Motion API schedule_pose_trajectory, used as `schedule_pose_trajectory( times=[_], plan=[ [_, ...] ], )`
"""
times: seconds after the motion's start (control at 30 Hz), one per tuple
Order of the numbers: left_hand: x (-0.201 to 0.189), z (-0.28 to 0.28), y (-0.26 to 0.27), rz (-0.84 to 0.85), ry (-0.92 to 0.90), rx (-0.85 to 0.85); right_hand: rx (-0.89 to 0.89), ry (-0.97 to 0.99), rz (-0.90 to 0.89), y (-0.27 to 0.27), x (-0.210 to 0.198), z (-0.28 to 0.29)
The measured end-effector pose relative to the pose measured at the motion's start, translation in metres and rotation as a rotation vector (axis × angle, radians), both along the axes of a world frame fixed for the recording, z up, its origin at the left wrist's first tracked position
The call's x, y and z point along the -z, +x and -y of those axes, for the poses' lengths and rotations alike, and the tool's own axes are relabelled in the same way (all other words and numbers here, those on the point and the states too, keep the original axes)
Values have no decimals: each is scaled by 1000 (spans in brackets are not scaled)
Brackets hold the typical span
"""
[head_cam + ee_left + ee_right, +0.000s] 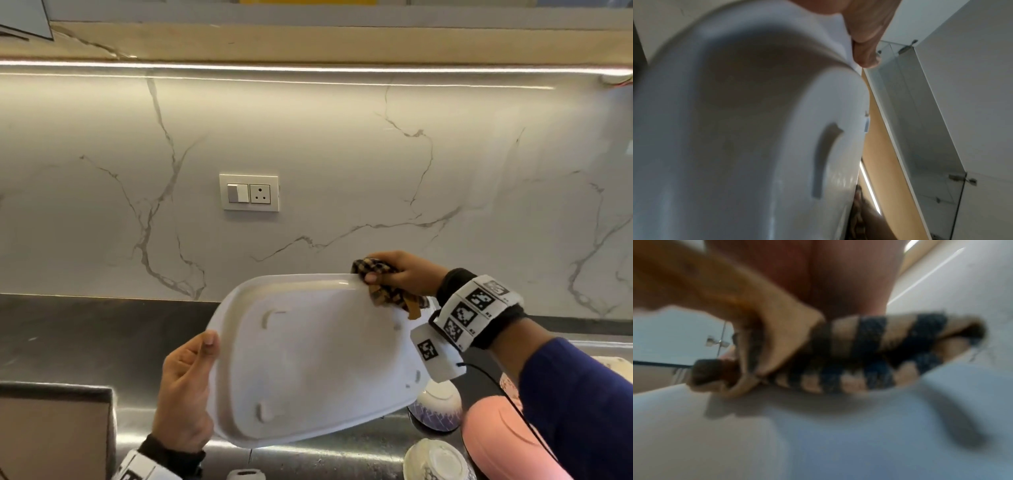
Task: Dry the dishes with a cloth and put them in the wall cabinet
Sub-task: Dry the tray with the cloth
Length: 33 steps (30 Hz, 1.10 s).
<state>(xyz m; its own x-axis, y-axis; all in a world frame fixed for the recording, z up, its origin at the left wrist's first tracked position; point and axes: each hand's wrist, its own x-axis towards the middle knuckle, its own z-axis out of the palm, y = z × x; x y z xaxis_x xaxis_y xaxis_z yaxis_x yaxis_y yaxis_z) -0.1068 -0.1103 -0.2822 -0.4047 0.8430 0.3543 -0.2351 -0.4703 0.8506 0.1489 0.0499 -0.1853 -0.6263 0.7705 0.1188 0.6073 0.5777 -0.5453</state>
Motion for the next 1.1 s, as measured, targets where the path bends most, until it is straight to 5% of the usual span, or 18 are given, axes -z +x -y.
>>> schedule_pose_trajectory(
  times=[0.17,0.5,1.1],
  plan=[
    [2,9,-19,44,16,-42,71,-79,-84,36,-1,-12],
    [0,8,-35,91,-24,-37,288,-265,-602,46,23,-6],
    [-3,-8,-31,207,-190,-2,601,-336,-747,56,57,17]
  ],
)
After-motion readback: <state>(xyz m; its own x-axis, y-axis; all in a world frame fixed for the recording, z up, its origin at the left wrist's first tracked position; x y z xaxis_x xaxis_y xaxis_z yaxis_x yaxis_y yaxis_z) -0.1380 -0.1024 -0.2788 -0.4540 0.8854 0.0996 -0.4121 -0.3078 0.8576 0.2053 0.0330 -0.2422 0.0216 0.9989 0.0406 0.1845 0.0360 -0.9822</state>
